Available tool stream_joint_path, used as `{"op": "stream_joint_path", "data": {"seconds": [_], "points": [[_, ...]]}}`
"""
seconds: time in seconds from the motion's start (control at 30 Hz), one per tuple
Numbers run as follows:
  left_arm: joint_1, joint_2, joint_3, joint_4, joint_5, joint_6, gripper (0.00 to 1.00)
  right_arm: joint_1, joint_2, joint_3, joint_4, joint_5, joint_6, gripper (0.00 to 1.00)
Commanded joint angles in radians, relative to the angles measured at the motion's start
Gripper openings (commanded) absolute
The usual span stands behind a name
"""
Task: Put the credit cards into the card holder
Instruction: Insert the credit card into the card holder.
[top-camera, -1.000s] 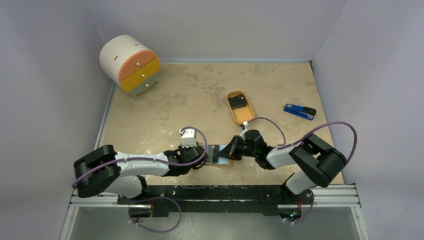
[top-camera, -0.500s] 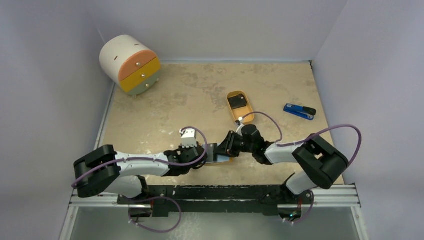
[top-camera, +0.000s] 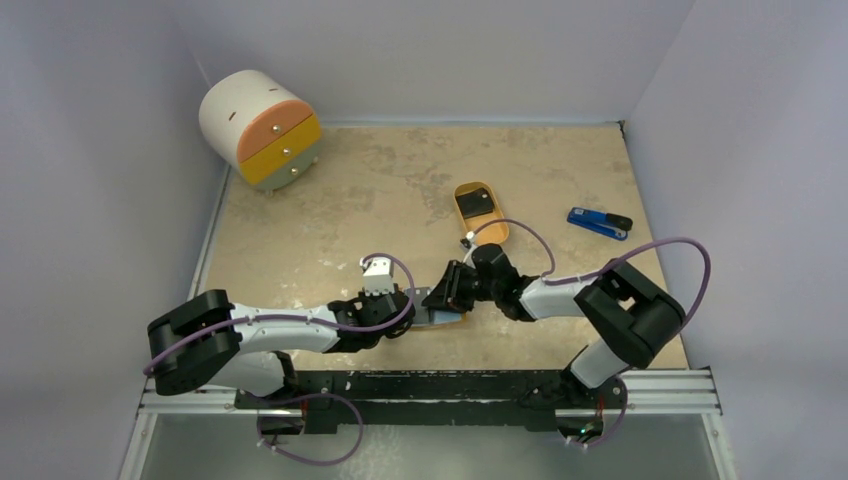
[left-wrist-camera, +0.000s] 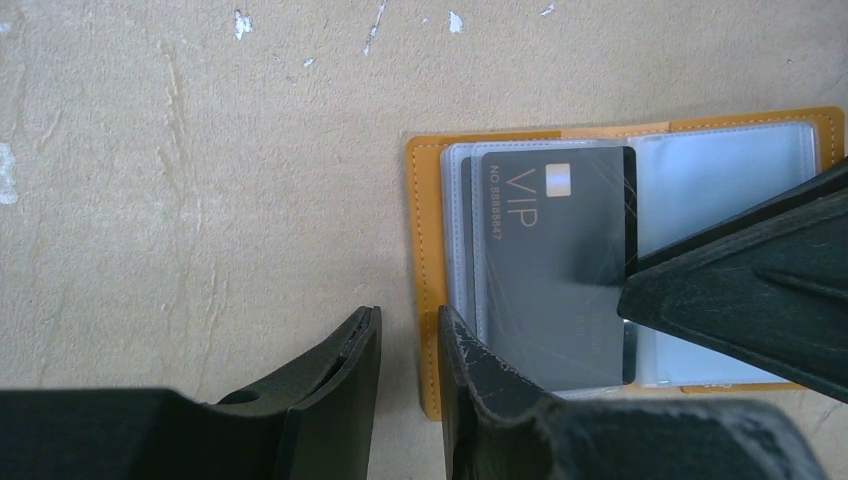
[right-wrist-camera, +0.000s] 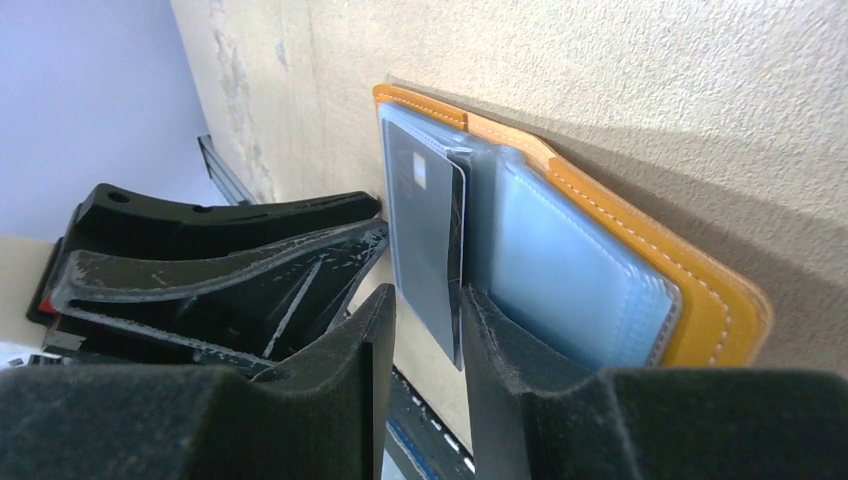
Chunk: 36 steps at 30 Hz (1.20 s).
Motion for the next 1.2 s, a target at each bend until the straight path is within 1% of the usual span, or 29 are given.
{"op": "stream_joint_path", "data": {"seconds": [0.0,0.2,0.33,0.47,0.57,0.7,0.77,0.93,1.1,1.17], "points": [[0.003,0.011,0.008,0.022,0.037,0.005,0.27,0.015,0.019,0.047,0.008,-0.028,-0.016,0.33],[0.003,0.007,0.006,0.021,0.034,0.009,0.27,0.026,0.029,0.057,0.02,-0.041,-0.022,0.33],[0.003,-0.002,-0.006,0.053,0.042,0.013,0.27,0.036,0.067,0.087,0.052,-0.089,-0.027,0.34],[0.003,-0.008,0.008,0.034,0.031,0.019,0.27,0.044,0.056,0.099,0.023,-0.071,-0.036,0.34],[0.003,-0.032,0.011,0.0,0.013,0.018,0.27,0.045,-0.016,0.119,-0.118,0.004,-0.087,0.36],[0.003,-0.085,0.011,-0.054,-0.007,0.027,0.3,0.044,-0.144,0.143,-0.332,0.104,-0.162,0.53],[0.003,-0.117,0.011,-0.078,-0.021,0.027,0.35,0.044,-0.2,0.152,-0.41,0.14,-0.187,0.59],[0.003,-0.189,0.027,-0.15,-0.061,0.022,0.45,0.044,-0.325,0.183,-0.567,0.217,-0.229,0.64],[0.003,-0.249,0.07,-0.239,-0.105,0.017,0.55,0.044,-0.436,0.241,-0.728,0.343,-0.25,0.65],[0.003,-0.275,0.089,-0.271,-0.123,0.017,0.57,0.044,-0.486,0.235,-0.764,0.356,-0.249,0.64]]}}
